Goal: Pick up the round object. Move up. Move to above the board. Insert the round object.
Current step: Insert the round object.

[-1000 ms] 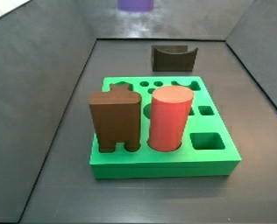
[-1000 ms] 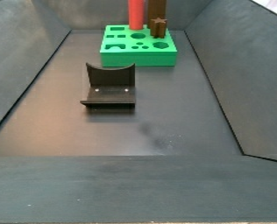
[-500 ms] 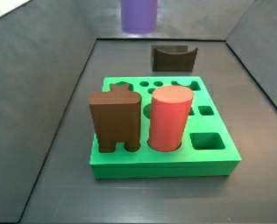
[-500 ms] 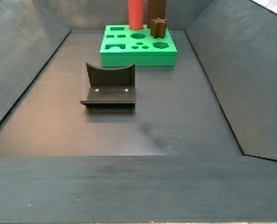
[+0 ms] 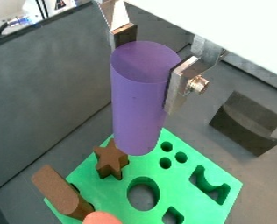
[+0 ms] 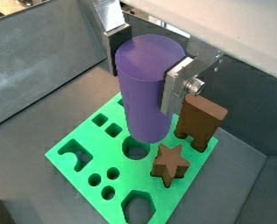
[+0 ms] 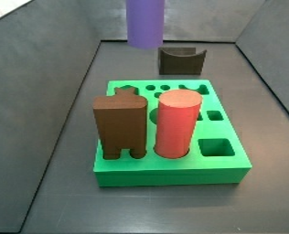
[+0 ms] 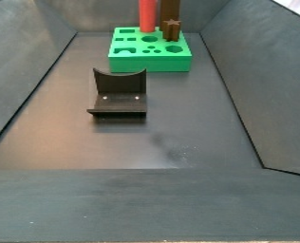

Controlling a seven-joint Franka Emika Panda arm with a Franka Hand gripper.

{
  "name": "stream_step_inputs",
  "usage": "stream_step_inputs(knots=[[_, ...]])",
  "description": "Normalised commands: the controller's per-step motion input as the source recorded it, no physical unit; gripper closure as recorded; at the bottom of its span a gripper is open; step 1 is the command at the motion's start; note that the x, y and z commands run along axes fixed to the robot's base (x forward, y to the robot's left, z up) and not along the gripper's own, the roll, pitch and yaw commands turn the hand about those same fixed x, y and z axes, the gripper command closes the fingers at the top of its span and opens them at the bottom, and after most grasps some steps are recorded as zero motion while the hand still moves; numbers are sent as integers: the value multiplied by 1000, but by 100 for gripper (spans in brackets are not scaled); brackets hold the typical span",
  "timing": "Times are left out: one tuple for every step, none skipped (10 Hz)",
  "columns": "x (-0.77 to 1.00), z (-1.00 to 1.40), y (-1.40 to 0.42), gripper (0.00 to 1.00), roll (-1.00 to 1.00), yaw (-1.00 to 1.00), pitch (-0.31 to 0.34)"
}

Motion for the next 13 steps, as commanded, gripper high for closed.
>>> stream_step_inputs(knots=[[77,-334,-94,100,0,0,-136],[123,-343,-97,100,0,0,-131],[203,-366,-97,100,16,0,-124],[203,-386,-77,100,57,0,-140],[120,-466,-69,100,117,63,-207],[163,-463,-57,100,139,71,-189],[131,-463,-43,100,141,71,-189],[197,-443,-49,100,133,57,-154],[166,-426,-71,100,126,43,-163],[234,-417,-77,100,114,23,-136],[209,-397,-86,100,109,14,-141],[237,-380,-49,100,109,23,-90],[171,-317,0,100,127,0,-21]])
